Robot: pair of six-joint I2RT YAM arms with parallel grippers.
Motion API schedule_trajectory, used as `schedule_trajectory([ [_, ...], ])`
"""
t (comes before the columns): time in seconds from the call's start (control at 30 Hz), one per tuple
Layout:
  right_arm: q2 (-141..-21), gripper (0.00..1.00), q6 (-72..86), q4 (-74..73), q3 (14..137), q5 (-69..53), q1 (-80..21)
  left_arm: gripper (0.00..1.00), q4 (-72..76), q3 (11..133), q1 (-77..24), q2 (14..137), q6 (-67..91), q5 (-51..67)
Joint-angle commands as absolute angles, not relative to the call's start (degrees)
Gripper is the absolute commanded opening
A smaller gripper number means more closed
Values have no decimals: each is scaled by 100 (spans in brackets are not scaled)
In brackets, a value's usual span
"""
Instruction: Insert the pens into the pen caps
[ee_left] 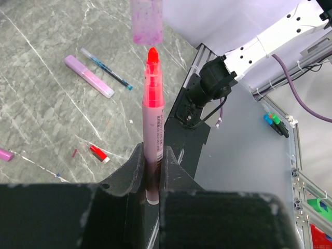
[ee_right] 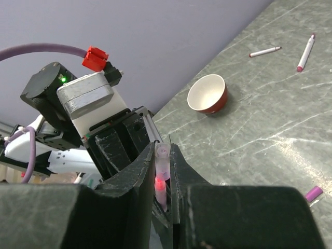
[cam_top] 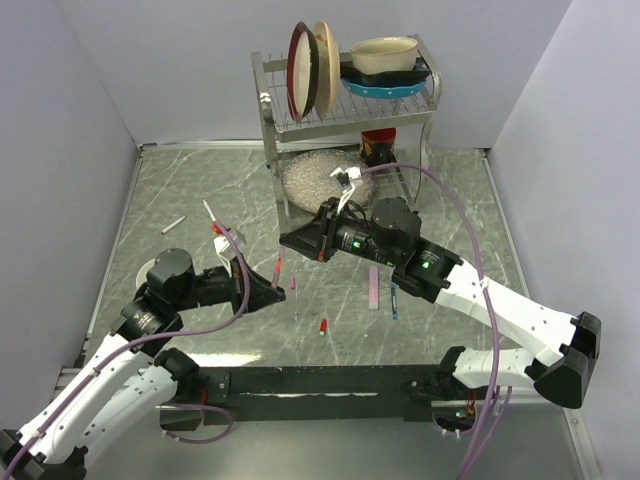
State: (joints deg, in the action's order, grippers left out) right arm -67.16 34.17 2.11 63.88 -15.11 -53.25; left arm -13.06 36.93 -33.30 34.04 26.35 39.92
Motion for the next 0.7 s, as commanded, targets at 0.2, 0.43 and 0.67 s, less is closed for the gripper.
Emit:
schedule_trajectory([
  [0.2, -6706, 0, 3340, 536, 6706, -1556, -5458, 1, -1063, 3718, -3322, 3401, 2531, 4078],
  [0.43, -6574, 0, 3384, 554, 6460, -1468, -5511, 1, -1081, 3718, -3322, 3366, 2540, 4034],
  [0.67, -6460, 0, 3322, 501, 6285, -1389, -5572, 1, -1063, 3709, -3322, 3322, 2549, 4008],
])
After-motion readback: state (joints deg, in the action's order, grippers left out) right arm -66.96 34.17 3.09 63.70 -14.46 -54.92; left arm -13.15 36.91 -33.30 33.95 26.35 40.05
